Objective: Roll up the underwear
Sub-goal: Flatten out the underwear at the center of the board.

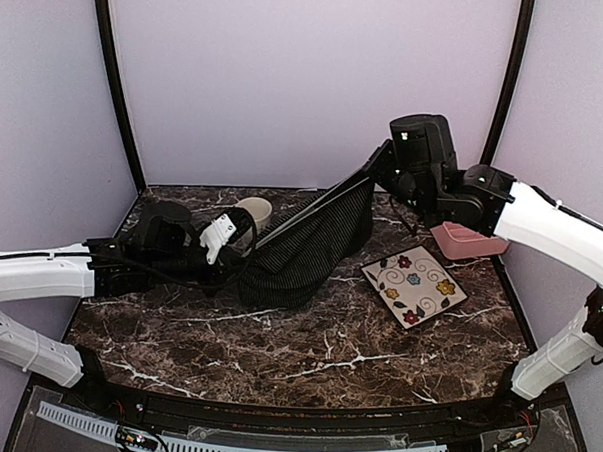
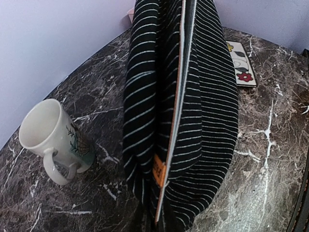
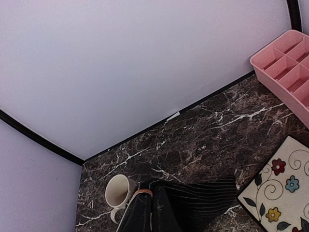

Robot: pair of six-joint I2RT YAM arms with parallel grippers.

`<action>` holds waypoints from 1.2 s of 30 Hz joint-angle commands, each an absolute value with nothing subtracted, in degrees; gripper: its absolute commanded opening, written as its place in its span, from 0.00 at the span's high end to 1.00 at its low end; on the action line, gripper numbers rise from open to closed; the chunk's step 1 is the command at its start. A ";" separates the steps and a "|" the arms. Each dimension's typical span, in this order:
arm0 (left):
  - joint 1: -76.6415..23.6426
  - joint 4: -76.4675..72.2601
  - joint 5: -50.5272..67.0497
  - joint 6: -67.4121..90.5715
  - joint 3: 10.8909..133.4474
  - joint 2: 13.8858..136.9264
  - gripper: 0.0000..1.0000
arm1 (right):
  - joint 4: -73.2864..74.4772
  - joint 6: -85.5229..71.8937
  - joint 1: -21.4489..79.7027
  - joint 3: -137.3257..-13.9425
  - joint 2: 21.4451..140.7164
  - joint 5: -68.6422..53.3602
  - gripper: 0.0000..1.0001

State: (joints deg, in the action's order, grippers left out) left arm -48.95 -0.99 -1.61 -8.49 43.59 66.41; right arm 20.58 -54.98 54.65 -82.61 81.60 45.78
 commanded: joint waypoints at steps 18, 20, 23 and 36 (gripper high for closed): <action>-64.06 23.38 20.59 -12.29 42.45 61.41 0.28 | 32.43 -28.03 46.78 -57.98 78.77 -3.54 0.14; -63.82 22.29 17.83 -10.81 42.38 60.58 0.27 | 35.70 -27.27 46.52 -55.97 77.59 -2.65 0.11; -59.30 21.37 16.91 -9.67 42.71 59.36 0.28 | 37.05 -27.69 44.81 -55.13 76.65 -2.35 0.10; -52.56 25.45 19.92 -13.87 44.63 68.64 0.40 | 20.28 -24.77 46.26 -63.23 95.00 -25.08 0.49</action>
